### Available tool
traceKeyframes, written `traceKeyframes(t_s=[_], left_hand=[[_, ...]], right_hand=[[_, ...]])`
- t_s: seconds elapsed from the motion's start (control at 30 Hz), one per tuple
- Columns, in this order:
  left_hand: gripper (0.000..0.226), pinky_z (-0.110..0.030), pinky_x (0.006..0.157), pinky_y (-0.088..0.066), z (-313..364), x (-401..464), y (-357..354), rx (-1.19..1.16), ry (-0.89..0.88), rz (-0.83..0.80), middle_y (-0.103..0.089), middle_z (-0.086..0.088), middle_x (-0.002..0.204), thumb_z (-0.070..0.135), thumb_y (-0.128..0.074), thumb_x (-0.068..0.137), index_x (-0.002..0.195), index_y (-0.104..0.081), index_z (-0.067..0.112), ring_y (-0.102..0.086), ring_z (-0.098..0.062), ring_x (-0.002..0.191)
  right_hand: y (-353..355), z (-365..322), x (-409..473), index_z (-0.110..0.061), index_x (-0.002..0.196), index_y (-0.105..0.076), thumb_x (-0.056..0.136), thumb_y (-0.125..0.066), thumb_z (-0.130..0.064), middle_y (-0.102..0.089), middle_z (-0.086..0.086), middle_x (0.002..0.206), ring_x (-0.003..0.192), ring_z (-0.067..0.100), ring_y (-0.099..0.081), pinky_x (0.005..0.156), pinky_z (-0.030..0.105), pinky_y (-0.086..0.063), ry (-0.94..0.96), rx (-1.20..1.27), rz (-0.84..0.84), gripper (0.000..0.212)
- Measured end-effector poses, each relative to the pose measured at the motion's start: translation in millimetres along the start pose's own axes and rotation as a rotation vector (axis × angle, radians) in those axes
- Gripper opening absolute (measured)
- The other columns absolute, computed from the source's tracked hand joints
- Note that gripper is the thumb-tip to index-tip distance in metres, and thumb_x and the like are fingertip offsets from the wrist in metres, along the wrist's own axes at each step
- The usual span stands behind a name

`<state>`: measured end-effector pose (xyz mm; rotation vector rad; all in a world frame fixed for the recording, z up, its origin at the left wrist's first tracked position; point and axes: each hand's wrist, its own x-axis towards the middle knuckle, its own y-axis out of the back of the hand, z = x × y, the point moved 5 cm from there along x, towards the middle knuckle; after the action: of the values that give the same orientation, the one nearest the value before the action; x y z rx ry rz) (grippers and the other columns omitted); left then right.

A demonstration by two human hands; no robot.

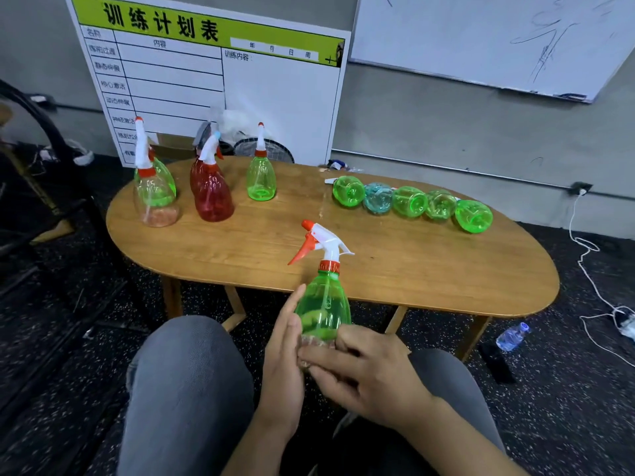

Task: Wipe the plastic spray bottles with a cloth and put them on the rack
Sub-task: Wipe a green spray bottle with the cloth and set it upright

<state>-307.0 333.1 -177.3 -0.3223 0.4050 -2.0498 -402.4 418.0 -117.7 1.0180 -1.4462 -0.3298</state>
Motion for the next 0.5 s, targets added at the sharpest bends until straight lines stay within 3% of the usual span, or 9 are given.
traceKeyframes(t_s=[0.1, 0.2, 0.33, 0.5], left_hand=[[0.038, -0.052, 0.113, -0.048, -2, 1, 0, 0.051, -0.035, 0.02, -0.07, -0.002, 0.14, 0.042, -0.042, 0.112, 0.146, -0.059, 0.042, -0.066, -0.024, 0.13], [0.043, -0.06, 0.119, -0.042, -5, 2, 0, 0.113, -0.049, 0.021, -0.062, 0.004, 0.151, 0.053, -0.051, 0.1, 0.142, -0.062, 0.049, -0.058, -0.023, 0.141], [0.042, -0.061, 0.119, -0.042, -14, 2, 0, 0.104, -0.042, 0.0, -0.061, 0.006, 0.152, 0.049, -0.049, 0.102, 0.142, -0.061, 0.048, -0.057, -0.021, 0.142], [0.039, -0.058, 0.118, -0.044, -18, 2, 4, 0.071, 0.002, 0.034, -0.066, 0.004, 0.145, 0.036, -0.042, 0.112, 0.143, -0.062, 0.045, -0.061, -0.02, 0.137]], right_hand=[[2, 13, 11, -0.029, 0.119, -0.079, 0.102, -0.065, -0.033, -0.044, -0.007, 0.079, 0.064, 0.004, -0.041, 0.056, 0.016, -0.037, -0.086, -0.007, 0.036, 0.022], [10, 39, 28, -0.028, 0.119, -0.077, 0.103, -0.057, -0.039, -0.046, -0.012, 0.077, 0.058, 0.004, -0.043, 0.049, 0.016, -0.035, -0.296, 0.053, 0.128, 0.028], [7, 56, 35, -0.029, 0.119, -0.078, 0.103, -0.053, -0.045, -0.055, -0.011, 0.077, 0.064, 0.01, -0.055, 0.052, 0.03, -0.046, -0.439, 0.11, 0.14, 0.033], [-1, 24, 17, -0.028, 0.118, -0.078, 0.101, -0.062, -0.033, -0.044, -0.014, 0.079, 0.061, 0.002, -0.042, 0.055, 0.012, -0.034, -0.314, 0.067, 0.114, 0.024]])
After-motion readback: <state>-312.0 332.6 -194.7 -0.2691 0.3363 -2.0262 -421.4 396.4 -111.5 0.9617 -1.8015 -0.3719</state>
